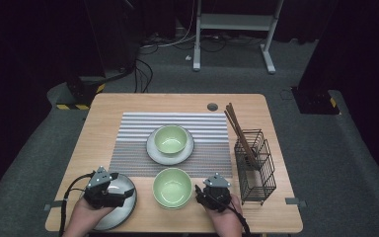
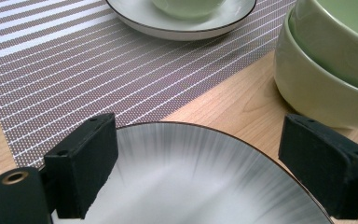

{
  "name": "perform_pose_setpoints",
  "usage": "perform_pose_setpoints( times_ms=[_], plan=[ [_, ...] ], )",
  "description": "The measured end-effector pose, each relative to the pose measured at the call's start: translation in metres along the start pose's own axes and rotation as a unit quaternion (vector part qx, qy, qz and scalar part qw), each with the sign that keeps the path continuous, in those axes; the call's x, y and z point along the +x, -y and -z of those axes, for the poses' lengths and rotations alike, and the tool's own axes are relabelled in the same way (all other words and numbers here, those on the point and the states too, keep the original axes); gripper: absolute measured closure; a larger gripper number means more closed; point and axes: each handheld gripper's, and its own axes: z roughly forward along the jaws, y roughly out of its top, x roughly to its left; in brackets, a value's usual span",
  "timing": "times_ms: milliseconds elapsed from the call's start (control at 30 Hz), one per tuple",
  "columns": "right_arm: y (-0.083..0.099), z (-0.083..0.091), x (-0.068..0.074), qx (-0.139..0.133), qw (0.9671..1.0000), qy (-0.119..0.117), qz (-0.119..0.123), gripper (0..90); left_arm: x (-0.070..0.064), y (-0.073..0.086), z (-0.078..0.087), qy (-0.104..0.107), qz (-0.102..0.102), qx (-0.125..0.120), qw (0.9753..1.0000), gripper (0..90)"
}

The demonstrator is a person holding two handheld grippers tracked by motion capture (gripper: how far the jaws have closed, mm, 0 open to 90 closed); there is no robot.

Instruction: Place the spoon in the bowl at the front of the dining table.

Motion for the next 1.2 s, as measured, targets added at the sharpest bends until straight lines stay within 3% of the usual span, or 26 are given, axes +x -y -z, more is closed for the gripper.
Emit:
perform_pose_setpoints(
  times_ms=[200,667,833,1200],
  plan=[
    [-0.005,0.004,0.004,-0.012,0.9999,0.004,0.009,41.0,0.000,-0.002,0.003,0.016,0.012,-0.012,0.9997,13.1],
    [-0.016,0.015,0.006,-0.026,0.9991,0.021,0.026,45.2,0.004,-0.003,0.004,0.015,0.008,-0.010,0.9998,13.1],
    [-0.022,0.020,0.004,-0.034,0.9990,0.023,0.016,44.2,0.004,-0.003,0.004,0.006,0.004,-0.015,0.9999,13.1],
    [-0.038,0.029,0.003,-0.054,0.9981,0.027,-0.008,44.4,0.005,-0.003,0.003,0.014,0.010,-0.012,0.9998,13.4]
  ],
)
